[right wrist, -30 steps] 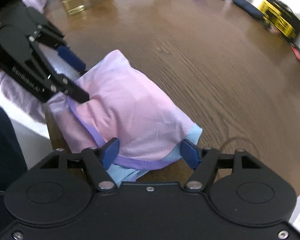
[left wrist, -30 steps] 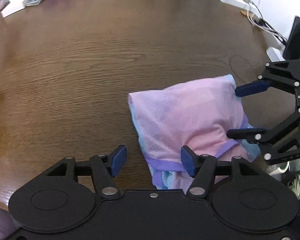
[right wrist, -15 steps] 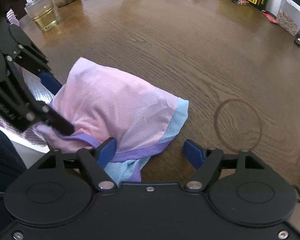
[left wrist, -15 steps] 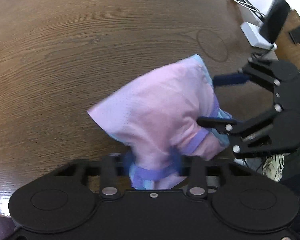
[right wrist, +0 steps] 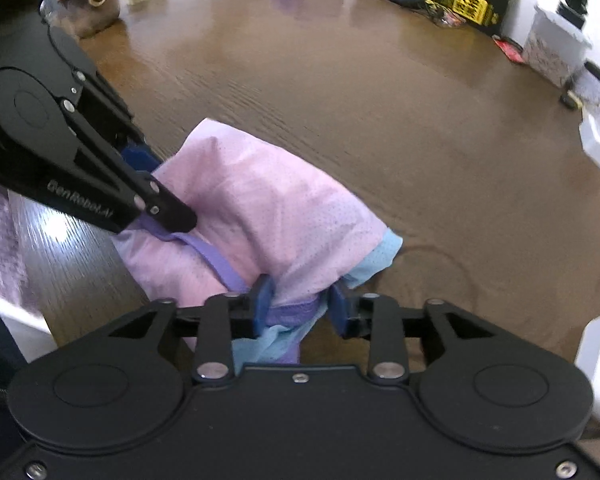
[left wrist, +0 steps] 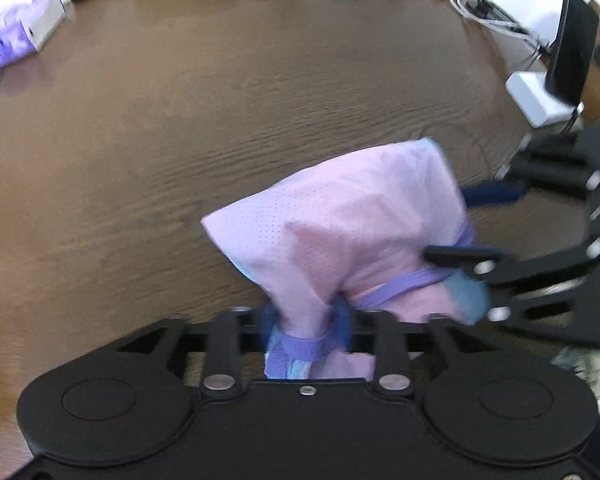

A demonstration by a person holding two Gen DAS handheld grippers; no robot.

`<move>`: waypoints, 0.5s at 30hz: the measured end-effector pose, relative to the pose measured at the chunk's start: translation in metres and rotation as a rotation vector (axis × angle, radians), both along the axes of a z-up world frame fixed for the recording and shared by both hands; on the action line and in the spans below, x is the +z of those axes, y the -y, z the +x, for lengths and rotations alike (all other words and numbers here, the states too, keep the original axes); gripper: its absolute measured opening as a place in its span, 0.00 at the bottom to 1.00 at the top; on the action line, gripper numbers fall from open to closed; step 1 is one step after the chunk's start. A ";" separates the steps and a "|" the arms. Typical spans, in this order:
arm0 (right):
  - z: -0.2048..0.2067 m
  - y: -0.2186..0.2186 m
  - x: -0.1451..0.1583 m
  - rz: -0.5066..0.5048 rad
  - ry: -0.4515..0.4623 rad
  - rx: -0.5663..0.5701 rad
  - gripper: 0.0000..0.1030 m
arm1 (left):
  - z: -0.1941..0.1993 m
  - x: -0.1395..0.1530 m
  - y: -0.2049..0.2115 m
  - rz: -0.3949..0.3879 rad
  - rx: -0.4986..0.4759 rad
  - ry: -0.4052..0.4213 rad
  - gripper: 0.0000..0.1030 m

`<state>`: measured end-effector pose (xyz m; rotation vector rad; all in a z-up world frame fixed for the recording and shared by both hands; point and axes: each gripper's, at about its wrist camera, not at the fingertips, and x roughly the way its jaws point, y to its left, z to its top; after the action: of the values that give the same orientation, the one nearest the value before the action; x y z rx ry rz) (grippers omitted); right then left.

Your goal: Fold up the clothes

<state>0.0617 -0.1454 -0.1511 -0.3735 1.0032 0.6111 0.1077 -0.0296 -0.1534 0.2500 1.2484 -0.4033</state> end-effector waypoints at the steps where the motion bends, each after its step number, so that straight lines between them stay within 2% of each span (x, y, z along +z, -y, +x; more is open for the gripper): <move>1: 0.000 0.004 0.005 0.007 0.015 0.009 0.56 | -0.003 0.002 -0.002 0.014 0.000 0.016 0.67; 2: 0.001 0.009 0.007 0.017 0.015 0.004 0.66 | -0.005 0.004 -0.005 0.004 0.003 0.022 0.67; 3: 0.004 0.018 0.012 0.042 0.010 -0.010 0.69 | -0.007 0.005 -0.009 -0.014 0.008 0.025 0.67; 5: 0.008 0.031 0.019 0.086 0.001 -0.034 0.70 | -0.009 0.005 -0.019 -0.043 0.039 0.012 0.71; 9: 0.023 0.042 0.018 0.118 -0.025 -0.068 0.74 | -0.004 0.001 -0.021 -0.031 0.088 0.007 0.71; 15: 0.039 0.032 0.009 0.094 -0.041 -0.005 0.75 | 0.002 0.001 -0.008 -0.048 0.097 -0.003 0.71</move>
<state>0.1006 -0.1772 -0.1417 -0.2763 1.0104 0.6617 0.1095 -0.0212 -0.1525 0.1478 1.2467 -0.3499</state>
